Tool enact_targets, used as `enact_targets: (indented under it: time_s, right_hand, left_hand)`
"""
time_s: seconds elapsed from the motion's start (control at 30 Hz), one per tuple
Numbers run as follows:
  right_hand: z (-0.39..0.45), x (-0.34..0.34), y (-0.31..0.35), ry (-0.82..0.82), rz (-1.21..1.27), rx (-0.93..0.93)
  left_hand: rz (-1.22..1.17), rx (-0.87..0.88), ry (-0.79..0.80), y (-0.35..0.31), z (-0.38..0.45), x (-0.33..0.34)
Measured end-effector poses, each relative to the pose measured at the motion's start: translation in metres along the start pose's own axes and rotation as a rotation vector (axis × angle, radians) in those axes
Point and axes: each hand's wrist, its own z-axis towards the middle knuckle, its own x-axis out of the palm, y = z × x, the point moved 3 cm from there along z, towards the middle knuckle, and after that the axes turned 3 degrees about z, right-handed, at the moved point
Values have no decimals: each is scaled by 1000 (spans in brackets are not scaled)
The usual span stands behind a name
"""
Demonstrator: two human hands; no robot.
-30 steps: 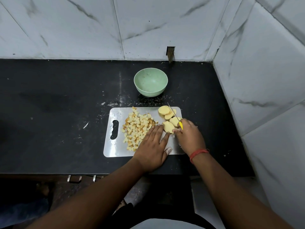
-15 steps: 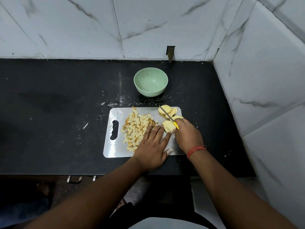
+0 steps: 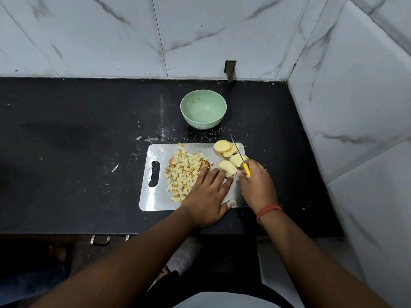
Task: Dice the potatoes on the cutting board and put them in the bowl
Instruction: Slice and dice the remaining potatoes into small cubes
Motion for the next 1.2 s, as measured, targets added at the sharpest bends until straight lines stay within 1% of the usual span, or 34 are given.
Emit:
enact_targets:
  time_s: [0.13,0.33,0.53,0.6,0.77,1.07,1.2]
  right_hand:
    - [-14,-7,-5,-12,46,22]
    - [-37,-7,-13,38,138,142]
    - [-45,-7,-10,91,142,138]
    - [-47,-8,-9,122,119,120]
    - [-56,-9,-9,182,12,72]
    - [-77,-8,-17,338,-155,124]
    - [-74,0,-13,454,-232,191]
  left_hand:
    - [24,49,-60,-4,-1,-2]
    - [-27,13,-70,-4,-6,-1]
    - [-74,-15,-133,-3,-7,-2]
    - [-71,-29,-150,-4,-9,-2]
    - [-92,-63,-126,-3,-11,-2]
    - [-143,-79,-87,-2,-11,3]
    - [-142,-67,-97,-1,-11,4]
